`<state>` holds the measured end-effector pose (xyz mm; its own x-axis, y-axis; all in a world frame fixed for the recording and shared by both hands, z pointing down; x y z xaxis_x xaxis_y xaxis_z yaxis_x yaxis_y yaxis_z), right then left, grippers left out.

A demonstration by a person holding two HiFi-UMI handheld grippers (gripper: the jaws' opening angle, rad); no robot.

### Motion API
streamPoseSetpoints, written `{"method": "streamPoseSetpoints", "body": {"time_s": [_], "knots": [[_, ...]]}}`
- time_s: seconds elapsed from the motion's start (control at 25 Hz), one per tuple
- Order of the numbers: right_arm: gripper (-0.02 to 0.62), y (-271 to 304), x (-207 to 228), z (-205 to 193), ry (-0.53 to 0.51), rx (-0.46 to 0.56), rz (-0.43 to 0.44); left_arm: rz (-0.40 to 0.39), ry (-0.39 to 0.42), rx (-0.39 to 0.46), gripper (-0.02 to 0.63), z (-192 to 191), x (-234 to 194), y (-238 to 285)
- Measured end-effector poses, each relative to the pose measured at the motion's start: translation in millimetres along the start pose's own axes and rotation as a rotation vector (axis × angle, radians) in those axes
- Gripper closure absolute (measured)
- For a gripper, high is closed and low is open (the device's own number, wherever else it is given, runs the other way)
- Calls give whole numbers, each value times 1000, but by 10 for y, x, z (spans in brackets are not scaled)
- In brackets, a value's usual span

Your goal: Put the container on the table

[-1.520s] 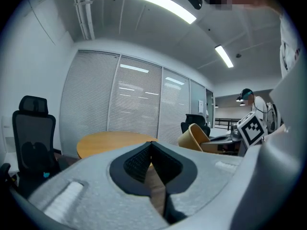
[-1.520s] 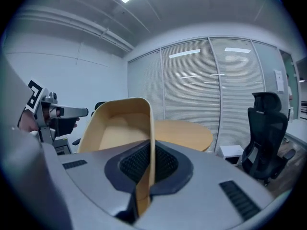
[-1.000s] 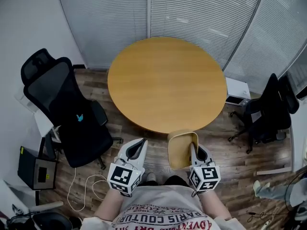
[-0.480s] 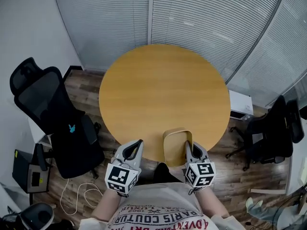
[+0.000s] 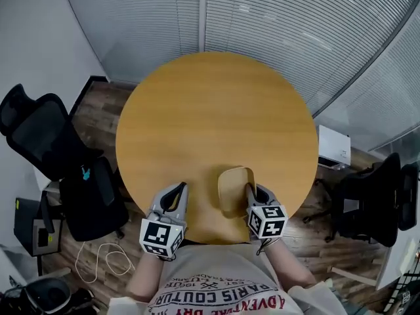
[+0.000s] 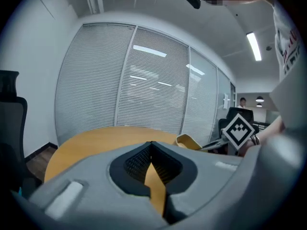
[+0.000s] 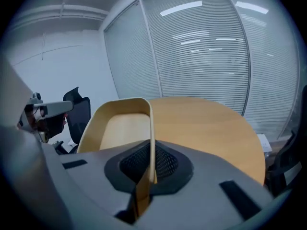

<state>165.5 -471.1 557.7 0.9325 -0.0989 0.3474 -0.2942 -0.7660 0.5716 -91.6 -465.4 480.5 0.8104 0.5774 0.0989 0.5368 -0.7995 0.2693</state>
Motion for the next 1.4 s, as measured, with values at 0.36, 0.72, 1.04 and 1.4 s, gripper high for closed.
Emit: {"method": "streamPoseSetpoints", "body": {"time_s": [0.36, 0.72, 1.04, 1.4], "knots": [[584, 915, 468, -86, -38, -178, -60, 15, -56, -69, 600, -153, 41, 570], [584, 1323, 584, -208, -16, -285, -105, -6, -64, -133, 600, -288, 132, 815], [581, 1411, 693, -285, 61, -318, -135, -10, -72, -168, 600, -325, 169, 858], [453, 1304, 646, -121, 120, -256, -102, -43, -68, -151, 600, -287, 204, 906]]}}
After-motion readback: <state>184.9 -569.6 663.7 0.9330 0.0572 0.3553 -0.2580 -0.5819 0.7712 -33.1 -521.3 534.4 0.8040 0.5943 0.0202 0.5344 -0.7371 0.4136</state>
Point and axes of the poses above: the fingertips, and each gripper's own axes: y forward along the fingers, x to its right, z out of its top, the point moved 7 cm from there along -y, backward along the fingers, and after that the axes turned 12 degrees about y, right-handed, at the moved point
